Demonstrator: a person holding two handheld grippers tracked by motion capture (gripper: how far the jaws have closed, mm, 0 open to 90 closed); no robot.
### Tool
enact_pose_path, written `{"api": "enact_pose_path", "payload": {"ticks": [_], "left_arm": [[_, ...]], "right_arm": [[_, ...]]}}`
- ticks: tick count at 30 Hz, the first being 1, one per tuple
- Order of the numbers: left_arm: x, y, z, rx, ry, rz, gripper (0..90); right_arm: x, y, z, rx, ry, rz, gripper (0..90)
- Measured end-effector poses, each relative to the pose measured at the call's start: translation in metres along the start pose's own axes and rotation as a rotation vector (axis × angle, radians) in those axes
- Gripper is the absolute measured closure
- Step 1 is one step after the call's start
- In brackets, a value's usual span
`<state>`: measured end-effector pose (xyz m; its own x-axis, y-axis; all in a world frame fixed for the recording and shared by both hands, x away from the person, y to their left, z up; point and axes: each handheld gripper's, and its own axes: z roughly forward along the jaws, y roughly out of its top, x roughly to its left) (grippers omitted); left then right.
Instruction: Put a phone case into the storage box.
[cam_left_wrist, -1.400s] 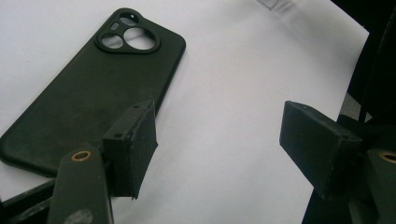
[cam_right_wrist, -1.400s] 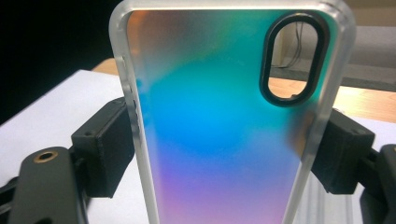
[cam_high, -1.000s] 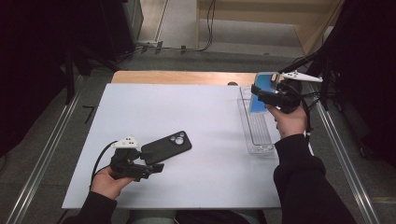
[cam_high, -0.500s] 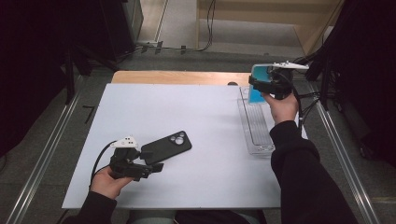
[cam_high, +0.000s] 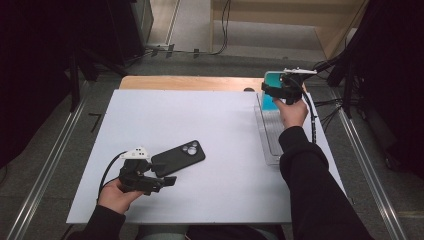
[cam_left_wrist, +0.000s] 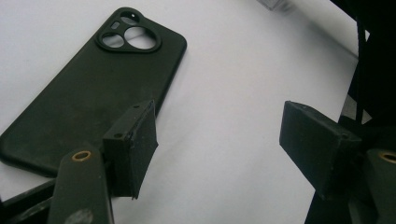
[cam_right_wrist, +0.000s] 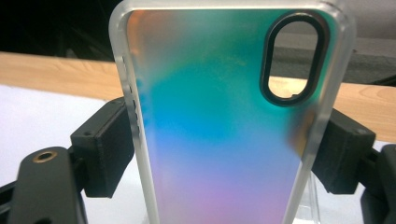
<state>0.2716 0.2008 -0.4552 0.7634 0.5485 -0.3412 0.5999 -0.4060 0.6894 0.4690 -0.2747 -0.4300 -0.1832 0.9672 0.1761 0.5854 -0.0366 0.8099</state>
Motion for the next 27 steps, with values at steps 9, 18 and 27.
{"api": "enact_pose_path", "payload": {"ticks": [9,18,27], "left_arm": [[-0.001,0.000,0.002,0.016,-0.003,0.004,27.4],[-0.001,0.000,0.002,0.014,-0.001,0.005,27.4],[-0.001,0.000,0.002,0.014,-0.001,0.005,27.5]], "right_arm": [[-0.001,-0.005,0.022,0.025,-0.019,-0.006,16.0],[-0.005,-0.010,0.034,0.050,-0.034,0.014,16.0],[-0.006,-0.007,0.034,0.011,-0.042,-0.008,16.0]]}}
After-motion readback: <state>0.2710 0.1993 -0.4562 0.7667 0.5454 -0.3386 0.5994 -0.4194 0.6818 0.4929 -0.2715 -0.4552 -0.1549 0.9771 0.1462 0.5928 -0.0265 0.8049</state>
